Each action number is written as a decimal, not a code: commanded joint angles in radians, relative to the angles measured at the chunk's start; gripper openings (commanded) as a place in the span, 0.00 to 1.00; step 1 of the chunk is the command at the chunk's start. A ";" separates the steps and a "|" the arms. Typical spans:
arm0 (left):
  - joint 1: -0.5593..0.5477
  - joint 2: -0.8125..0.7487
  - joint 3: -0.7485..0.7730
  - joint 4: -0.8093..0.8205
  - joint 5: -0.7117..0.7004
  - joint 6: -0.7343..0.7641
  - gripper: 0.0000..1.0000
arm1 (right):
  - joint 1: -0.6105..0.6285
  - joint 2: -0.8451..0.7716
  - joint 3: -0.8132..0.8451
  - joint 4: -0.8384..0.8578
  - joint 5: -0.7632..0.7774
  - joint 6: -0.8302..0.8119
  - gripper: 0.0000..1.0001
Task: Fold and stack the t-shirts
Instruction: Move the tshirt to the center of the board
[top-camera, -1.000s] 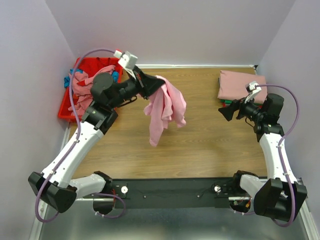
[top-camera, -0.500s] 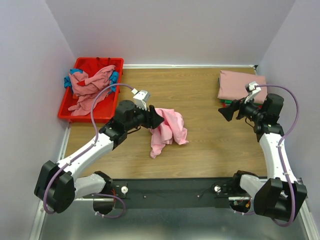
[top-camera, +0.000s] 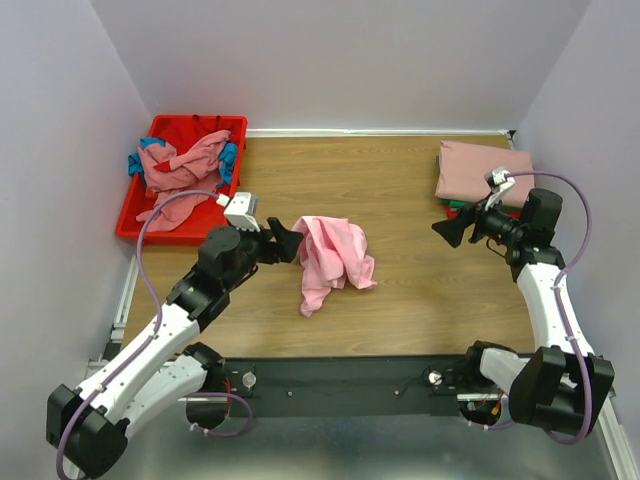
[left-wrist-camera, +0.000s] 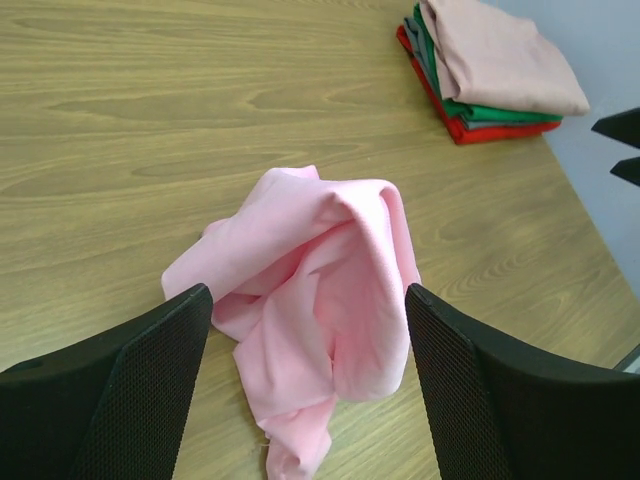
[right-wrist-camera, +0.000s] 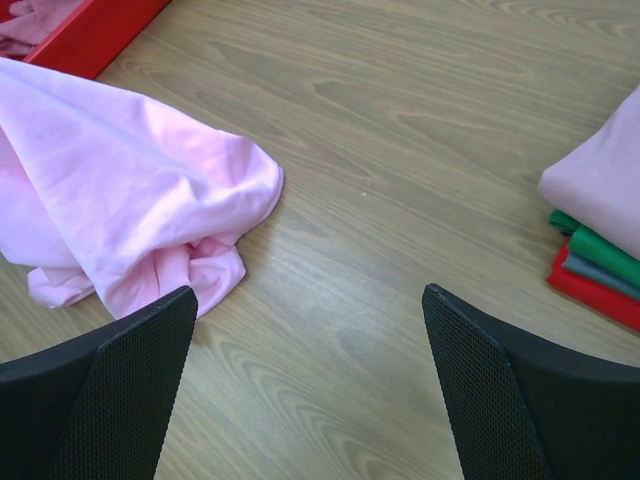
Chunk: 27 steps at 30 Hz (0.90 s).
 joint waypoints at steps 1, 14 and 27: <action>-0.004 -0.071 -0.039 -0.056 -0.086 -0.045 0.88 | -0.005 0.017 -0.015 -0.015 -0.069 -0.017 1.00; -0.005 -0.117 -0.067 -0.064 -0.092 -0.038 0.89 | 0.067 0.201 0.046 -0.036 -0.212 0.006 1.00; -0.004 -0.127 -0.262 0.094 -0.060 -0.214 0.89 | 0.392 0.578 0.268 -0.151 -0.238 0.087 0.96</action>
